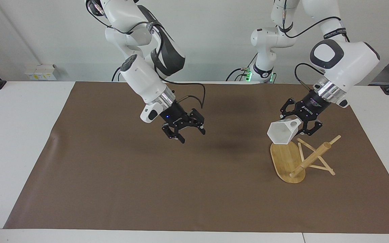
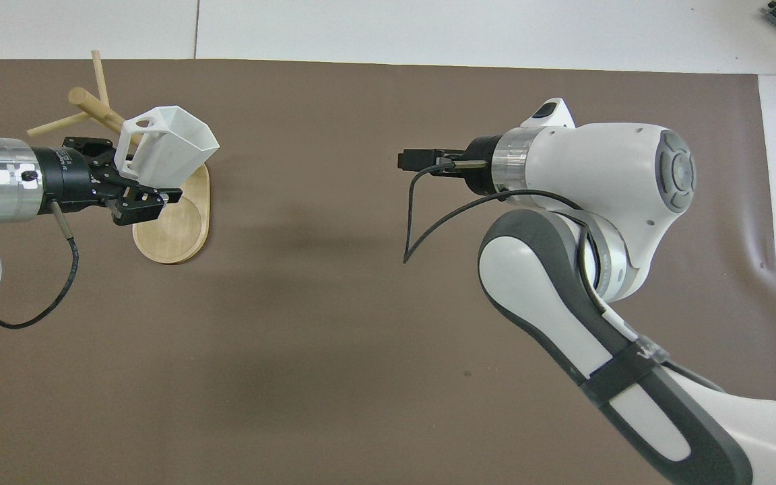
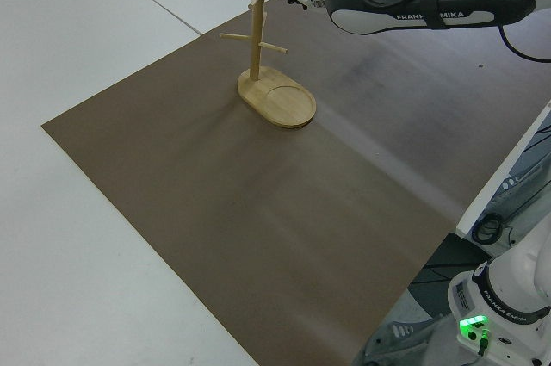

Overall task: Hang cup on rack
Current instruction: 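Lift the cup with the left gripper while the right gripper withdraws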

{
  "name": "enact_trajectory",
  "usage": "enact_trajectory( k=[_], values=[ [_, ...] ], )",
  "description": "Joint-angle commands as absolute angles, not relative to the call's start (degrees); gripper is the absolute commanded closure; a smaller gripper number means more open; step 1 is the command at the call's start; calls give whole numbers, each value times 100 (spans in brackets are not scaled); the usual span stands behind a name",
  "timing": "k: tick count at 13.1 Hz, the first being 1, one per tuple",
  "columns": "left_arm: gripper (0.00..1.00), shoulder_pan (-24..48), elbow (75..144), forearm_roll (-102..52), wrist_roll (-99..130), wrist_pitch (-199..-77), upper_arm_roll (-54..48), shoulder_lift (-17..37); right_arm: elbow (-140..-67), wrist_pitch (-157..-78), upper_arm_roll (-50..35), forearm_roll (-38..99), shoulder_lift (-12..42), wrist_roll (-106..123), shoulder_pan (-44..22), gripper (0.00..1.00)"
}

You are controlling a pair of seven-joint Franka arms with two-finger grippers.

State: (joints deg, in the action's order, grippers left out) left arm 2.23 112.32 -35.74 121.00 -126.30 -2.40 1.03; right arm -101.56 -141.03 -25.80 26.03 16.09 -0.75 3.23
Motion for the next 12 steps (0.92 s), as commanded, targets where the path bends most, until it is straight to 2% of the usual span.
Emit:
enact_trajectory(
  k=[1,6,12],
  values=[
    [100,448,11452,-3498,12532,-13138,-211,166,-10266,-13371,-2181,2094,1301,272,360,0],
    [100,554,11461,-3489,12743,-13604,-211,316,-9826,-12017,-1697,371,1170,229,369,0],
    [100,545,11505,-3489,13209,-13974,-202,369,-9545,-11032,-1134,-67,967,211,378,0]
  ],
)
